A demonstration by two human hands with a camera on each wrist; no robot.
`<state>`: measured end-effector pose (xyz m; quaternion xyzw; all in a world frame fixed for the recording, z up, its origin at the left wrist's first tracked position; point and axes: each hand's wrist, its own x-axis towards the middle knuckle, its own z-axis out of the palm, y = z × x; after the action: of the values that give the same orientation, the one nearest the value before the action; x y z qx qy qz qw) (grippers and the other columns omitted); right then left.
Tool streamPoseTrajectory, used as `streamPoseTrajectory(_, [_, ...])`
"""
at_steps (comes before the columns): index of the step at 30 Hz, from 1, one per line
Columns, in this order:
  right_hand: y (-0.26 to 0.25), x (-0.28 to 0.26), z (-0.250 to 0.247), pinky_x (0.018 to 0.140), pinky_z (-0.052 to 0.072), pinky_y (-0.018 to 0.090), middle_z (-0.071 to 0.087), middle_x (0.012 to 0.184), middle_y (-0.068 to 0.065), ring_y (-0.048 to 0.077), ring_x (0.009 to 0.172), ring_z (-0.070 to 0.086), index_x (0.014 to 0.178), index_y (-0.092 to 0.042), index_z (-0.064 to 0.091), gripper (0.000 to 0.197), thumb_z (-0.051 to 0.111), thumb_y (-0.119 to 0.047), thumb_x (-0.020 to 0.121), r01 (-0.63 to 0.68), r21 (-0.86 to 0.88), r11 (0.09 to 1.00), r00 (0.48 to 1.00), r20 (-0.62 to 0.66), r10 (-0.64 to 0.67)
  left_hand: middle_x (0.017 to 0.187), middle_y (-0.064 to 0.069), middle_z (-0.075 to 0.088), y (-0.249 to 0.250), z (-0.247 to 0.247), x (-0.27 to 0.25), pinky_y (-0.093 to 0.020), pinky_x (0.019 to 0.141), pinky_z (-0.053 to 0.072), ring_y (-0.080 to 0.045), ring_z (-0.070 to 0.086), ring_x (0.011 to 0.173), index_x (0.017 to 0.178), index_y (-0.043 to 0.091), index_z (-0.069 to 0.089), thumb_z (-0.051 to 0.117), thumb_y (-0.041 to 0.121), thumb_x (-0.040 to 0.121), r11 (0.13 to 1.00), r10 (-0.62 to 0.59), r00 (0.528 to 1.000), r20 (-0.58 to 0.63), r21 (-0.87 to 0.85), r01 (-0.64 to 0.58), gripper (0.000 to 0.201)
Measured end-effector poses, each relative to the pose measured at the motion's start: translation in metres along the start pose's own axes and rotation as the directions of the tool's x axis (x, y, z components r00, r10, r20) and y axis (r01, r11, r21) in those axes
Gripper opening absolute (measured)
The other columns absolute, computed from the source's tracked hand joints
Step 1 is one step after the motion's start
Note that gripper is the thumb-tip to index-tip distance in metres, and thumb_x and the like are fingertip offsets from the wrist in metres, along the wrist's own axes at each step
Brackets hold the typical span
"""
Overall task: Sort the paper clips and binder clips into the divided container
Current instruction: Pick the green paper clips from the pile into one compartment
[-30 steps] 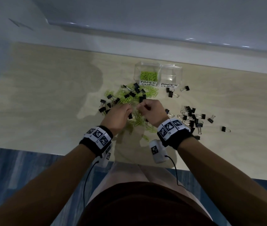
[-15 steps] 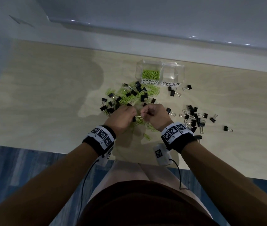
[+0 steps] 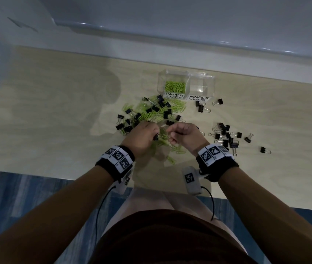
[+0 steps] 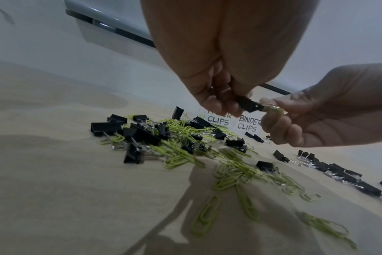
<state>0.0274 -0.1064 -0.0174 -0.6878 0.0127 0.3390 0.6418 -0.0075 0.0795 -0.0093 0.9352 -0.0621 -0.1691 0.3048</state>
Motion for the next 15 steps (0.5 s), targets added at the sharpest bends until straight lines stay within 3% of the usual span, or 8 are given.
streamPoseTrajectory(5, [0.003,-0.004,-0.001,0.061,0.053,0.027,0.065,0.067,0.008,0.024,0.062,0.059,0.083,-0.006,0.066,0.024,0.059,0.017,0.078,0.054,-0.017,0.998,0.998,-0.044,-0.055,0.089,-0.01,0.057,0.002,0.005,0.0,-0.039,0.075,0.041,-0.022,0.045,0.086,0.087,0.003,0.053,0.035,0.01,0.099,1.0,-0.012,0.998,-0.068,-0.008,0.011,0.023])
streamPoseTrajectory(10, [0.002,-0.005,0.001,0.062,0.052,0.035,0.062,0.068,0.011,0.022,0.059,0.057,0.083,-0.01,0.061,0.025,0.056,0.015,0.08,0.089,-0.131,0.987,0.992,-0.074,-0.099,0.09,-0.01,0.054,0.005,0.01,0.002,-0.036,0.072,0.038,-0.018,0.039,0.084,0.091,0.004,0.052,0.034,0.014,0.1,0.999,-0.052,0.996,-0.068,-0.005,0.052,0.022])
streamPoseTrajectory(13, [0.001,-0.004,0.004,0.062,0.052,0.038,0.061,0.071,0.009,0.022,0.061,0.059,0.081,-0.022,0.054,0.032,0.052,0.01,0.083,0.08,-0.282,0.956,0.99,-0.089,-0.109,0.09,-0.011,0.053,0.006,0.012,0.003,-0.037,0.07,0.038,-0.022,0.043,0.083,0.091,0.005,0.051,0.033,0.016,0.1,0.998,-0.063,0.995,-0.077,0.004,0.063,0.023])
streamPoseTrajectory(15, [0.001,-0.005,0.005,0.058,0.05,0.036,0.059,0.068,0.01,0.023,0.06,0.057,0.081,-0.023,0.052,0.029,0.047,0.005,0.085,0.073,-0.422,0.904,0.99,-0.081,-0.118,0.088,-0.009,0.051,0.005,0.013,0.003,-0.033,0.067,0.035,-0.022,0.044,0.08,0.09,0.006,0.051,0.033,0.014,0.099,0.997,-0.08,0.992,-0.097,0.014,0.082,0.022])
